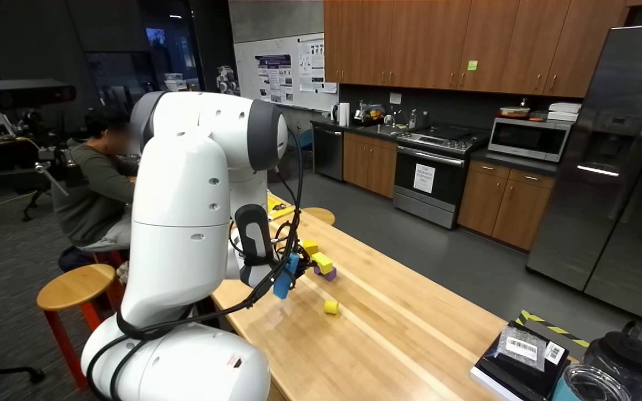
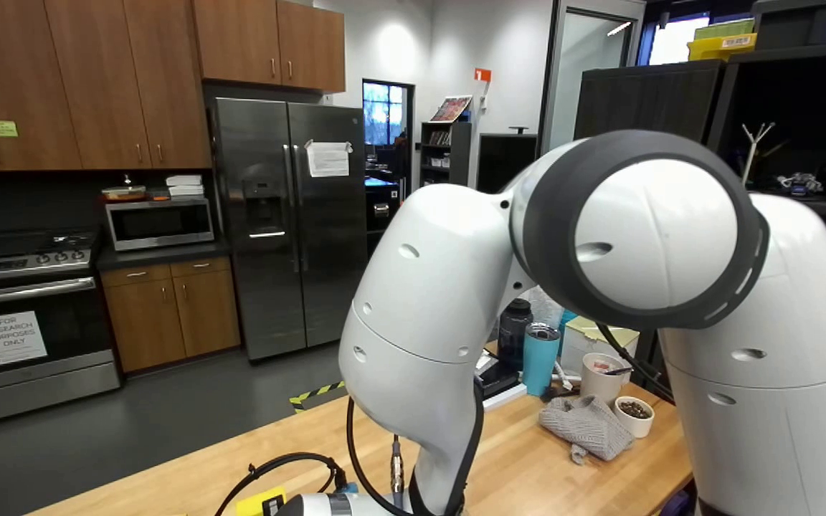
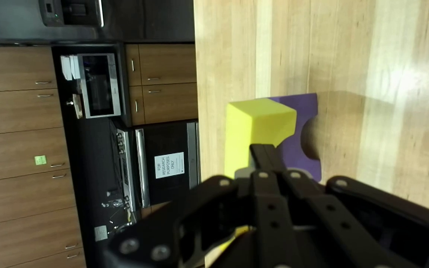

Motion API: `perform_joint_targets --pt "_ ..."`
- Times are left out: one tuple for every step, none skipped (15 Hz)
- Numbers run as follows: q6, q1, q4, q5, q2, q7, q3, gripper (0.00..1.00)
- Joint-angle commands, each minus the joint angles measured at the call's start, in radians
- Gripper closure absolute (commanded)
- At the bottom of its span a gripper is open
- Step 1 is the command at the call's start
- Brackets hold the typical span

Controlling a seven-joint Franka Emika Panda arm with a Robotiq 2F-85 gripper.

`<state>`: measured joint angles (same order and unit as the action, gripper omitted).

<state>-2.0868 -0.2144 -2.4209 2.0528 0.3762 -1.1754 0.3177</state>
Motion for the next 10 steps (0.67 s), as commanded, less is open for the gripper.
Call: perform_joint_targets --pt "-0.026 0.015 0.015 0.025 0.002 0.012 -0.008 1.0" --pt "-0.028 0.016 0.016 0.025 0.002 0.011 -0.008 1.0" --pt "-0.029 0.017 0.017 0.025 0.002 0.01 -0.008 1.0" --pt "-0.031 0.018 0.018 0.025 0.002 0.01 -0.009 1.0" --pt "-0.032 0.019 0.02 0.025 0.002 0.01 -0.009 1.0" --pt "-0.032 0.019 0.021 0.025 0.002 0.009 -0.01 1.0" --pt "-0.033 0.019 0.021 0.025 0.002 0.009 -0.01 1.0" --pt "-0.033 0.019 0.021 0.026 0.002 0.008 -0.011 1.0" --pt "-0.033 0.019 0.02 0.025 0.002 0.007 -0.011 1.0" --pt "-0.033 0.019 0.018 0.024 0.001 0.005 -0.012 1.0"
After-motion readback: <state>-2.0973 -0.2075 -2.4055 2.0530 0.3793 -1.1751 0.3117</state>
